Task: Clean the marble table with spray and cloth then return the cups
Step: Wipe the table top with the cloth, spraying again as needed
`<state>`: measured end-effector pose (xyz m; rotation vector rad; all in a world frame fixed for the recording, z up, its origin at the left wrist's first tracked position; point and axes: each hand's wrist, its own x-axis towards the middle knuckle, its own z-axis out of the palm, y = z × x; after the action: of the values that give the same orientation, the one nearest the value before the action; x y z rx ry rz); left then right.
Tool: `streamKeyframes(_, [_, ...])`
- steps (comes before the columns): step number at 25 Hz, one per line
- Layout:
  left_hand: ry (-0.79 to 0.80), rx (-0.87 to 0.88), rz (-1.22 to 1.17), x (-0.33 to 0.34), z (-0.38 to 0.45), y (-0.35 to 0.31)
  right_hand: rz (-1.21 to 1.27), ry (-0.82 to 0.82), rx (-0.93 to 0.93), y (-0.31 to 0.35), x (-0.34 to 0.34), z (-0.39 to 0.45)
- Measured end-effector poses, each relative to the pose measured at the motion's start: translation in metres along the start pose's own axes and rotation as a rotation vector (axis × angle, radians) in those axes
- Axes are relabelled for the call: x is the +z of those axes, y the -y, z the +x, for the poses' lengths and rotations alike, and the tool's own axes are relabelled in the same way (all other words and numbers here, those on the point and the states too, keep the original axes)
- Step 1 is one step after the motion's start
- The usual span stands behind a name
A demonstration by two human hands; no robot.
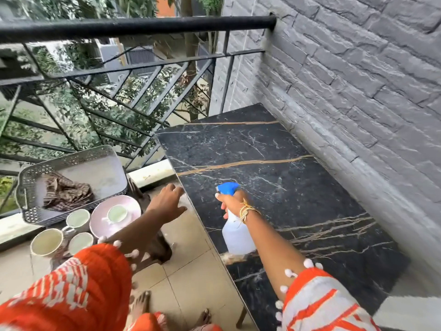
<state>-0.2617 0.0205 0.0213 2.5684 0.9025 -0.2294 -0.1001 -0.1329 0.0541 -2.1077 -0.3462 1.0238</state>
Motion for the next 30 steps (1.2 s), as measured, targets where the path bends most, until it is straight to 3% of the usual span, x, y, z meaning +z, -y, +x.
streamKeyframes(4, [0.021, -0.027, -0.040, -0.010, -0.003, 0.050, 0.075, 0.090, -0.028, 0.033, 0.051, 0.004])
streamKeyframes(12, [-0.008, -0.147, -0.089, -0.050, -0.012, 0.210, 0.189, 0.059, -0.226, 0.126, 0.213, 0.029])
streamKeyframes(18, [-0.027, -0.285, -0.158, -0.057, -0.002, 0.314, 0.134, -0.016, -0.349, 0.185, 0.334, 0.073])
streamKeyframes(23, [0.023, -0.354, -0.223, -0.035, 0.025, 0.367, -0.054, -0.128, -0.314, 0.178, 0.413, 0.128])
streamKeyframes(30, [0.157, -0.470, -0.255, 0.022, 0.049, 0.425, -0.152, 0.015, -0.430, 0.151, 0.434, 0.156])
